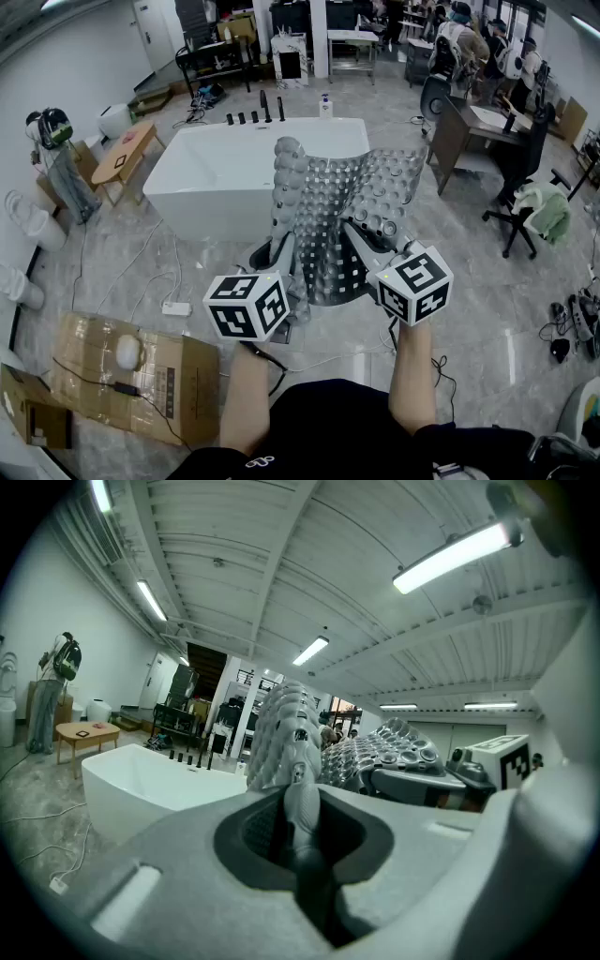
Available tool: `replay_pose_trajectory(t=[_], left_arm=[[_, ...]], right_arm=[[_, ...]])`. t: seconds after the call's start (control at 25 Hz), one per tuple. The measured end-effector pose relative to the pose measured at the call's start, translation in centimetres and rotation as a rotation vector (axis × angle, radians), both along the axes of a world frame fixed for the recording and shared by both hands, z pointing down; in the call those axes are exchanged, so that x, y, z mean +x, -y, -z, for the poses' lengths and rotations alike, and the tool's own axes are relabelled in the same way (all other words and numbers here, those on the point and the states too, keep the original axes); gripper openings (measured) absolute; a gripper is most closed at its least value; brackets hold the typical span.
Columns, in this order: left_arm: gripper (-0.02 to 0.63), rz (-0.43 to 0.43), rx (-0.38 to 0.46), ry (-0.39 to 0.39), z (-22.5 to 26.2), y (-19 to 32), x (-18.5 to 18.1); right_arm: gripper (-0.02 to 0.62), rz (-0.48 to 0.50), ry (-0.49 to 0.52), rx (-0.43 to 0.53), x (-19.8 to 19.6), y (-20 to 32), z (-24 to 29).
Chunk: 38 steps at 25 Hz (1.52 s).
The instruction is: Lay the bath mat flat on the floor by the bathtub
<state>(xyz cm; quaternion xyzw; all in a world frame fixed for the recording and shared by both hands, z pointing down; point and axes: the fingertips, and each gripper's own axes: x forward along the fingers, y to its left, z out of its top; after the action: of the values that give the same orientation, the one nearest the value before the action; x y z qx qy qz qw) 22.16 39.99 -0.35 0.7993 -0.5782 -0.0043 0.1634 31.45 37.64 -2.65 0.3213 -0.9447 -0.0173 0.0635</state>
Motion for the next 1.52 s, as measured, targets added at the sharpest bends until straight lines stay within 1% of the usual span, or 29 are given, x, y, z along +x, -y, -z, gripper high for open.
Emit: replay_pose_trajectory(t=[0.32, 0.72, 0.88, 0.96, 1.04, 1.2, 1.32, 1.52], left_arm=[[0.031, 0.0, -0.003, 0.01, -0.3, 0.6, 1.4], [0.031, 0.034, -0.006, -0.011, -0.7, 0.8, 2.5], [0.031, 0.024, -0.015, -0.038, -1.2, 0.5, 2.3], [0.031, 0.04, -0.028, -0.048, -1.6, 0.5, 2.1], [0.031, 0.067, -0.039, -0.041, -1.9, 0.7, 1.6], [0.031, 0.089, -0.03, -0.041, -1.6, 0.9, 0.6], [0.032, 0.093, -0.018, -0.046, -1.3, 1.3, 0.1], [0.032, 0.08, -0.032, -0.055, -2.1, 2.9, -0.7]], right_arm=[[0.026, -0.016, -0.016, 0.004, 1.1, 0.9, -0.8], [0.026, 0.007, 0.04, -0.024, 3.3, 2.0, -1.1], [0.028, 0.014, 0.044, -0.045, 2.8, 2.6, -1.3], [0.026, 0.032, 0.047, -0.051, 2.5, 2.9, -1.5], [0.028, 0.054, 0.051, -0.052, 2.0, 3.2, -1.7], [0.028, 0.085, 0.058, -0.056, 1.0, 3.5, -1.7], [0.028, 0.088, 0.061, -0.057, 0.7, 4.0, -1.7], [0.028, 0.071, 0.059, -0.067, 0.2, 5.4, -2.3]])
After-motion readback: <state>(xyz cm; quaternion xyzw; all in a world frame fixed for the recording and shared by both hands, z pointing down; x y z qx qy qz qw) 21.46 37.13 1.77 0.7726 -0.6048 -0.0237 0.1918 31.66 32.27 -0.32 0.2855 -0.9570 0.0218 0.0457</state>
